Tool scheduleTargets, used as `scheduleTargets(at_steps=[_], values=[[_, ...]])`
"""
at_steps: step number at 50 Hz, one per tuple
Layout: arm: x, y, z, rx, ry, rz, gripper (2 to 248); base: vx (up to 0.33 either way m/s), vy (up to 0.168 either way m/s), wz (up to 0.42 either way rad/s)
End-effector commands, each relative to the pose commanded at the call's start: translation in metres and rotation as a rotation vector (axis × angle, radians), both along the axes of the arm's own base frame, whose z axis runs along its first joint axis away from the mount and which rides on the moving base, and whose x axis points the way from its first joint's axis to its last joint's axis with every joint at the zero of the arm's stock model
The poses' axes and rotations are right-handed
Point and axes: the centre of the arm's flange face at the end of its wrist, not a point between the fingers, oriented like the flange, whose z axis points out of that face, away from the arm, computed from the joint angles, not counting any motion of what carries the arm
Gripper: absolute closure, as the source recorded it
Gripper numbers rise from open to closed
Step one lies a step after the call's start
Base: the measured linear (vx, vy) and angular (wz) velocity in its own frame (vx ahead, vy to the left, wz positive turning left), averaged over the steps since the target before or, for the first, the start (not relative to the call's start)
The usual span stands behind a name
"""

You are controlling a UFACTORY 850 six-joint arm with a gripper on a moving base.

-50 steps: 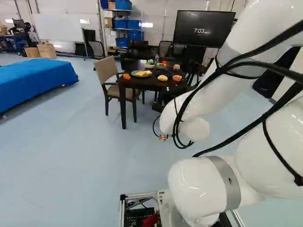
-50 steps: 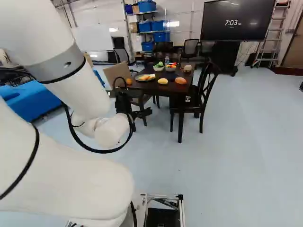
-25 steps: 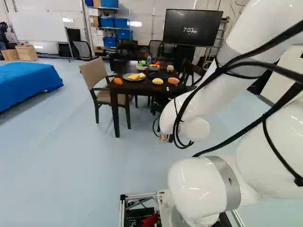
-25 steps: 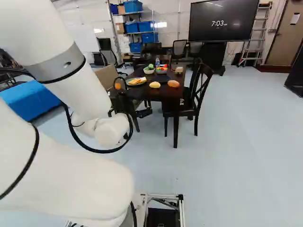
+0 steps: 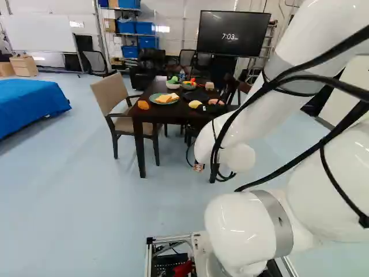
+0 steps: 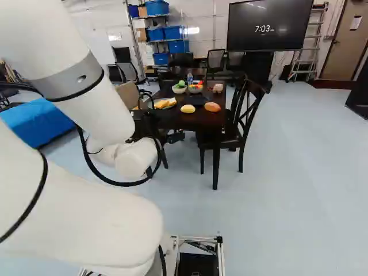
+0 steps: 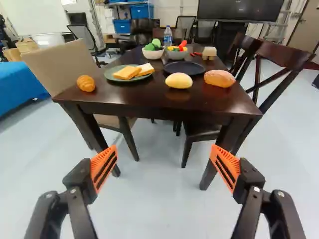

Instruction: Move the croissant to the empty plate

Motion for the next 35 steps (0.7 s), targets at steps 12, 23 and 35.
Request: scheduleTargets(at_steps=[12,23,35], values=[[0.0,0.0,0.0,0.0,0.0,0.0,3,0.235,0.072,-0.03],[0.0,0.0,0.0,0.0,0.0,0.0,3,0.246,0.064,-0.089],[0.0,0.0,0.0,0.0,0.0,0.0,3,0.245,0.031,-0.257]])
